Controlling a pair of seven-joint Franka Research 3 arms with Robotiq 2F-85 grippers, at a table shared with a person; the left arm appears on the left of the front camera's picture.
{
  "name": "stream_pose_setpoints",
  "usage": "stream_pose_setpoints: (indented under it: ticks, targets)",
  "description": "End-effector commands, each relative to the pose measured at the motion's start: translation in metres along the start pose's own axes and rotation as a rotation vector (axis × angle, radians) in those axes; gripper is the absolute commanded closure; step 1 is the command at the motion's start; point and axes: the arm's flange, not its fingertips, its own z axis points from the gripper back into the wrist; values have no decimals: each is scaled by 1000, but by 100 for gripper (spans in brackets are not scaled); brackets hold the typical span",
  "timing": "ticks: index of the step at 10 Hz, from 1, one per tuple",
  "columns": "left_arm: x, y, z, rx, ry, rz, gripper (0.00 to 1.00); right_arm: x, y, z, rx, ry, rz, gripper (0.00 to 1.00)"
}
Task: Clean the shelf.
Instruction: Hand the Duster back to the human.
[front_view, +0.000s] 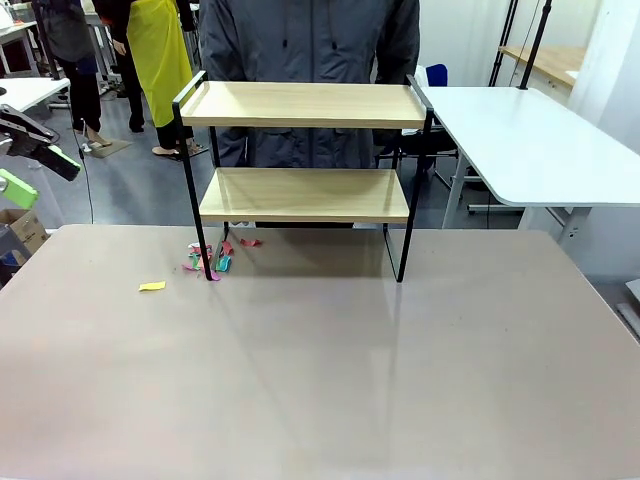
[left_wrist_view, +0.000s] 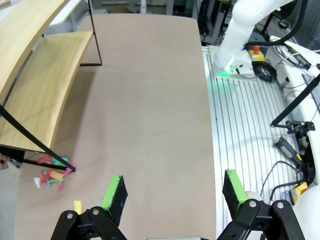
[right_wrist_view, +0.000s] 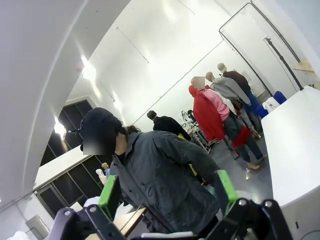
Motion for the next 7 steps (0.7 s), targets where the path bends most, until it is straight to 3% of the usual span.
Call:
stream_pose_setpoints:
  ticks: [1, 7]
  targets:
    - [2, 0, 1, -7, -26, -8, 0, 1, 3, -1, -12, -9, 17, 0]
    - [2, 0, 1, -7, -26, -8, 0, 1, 3, -1, -12, -9, 17, 0]
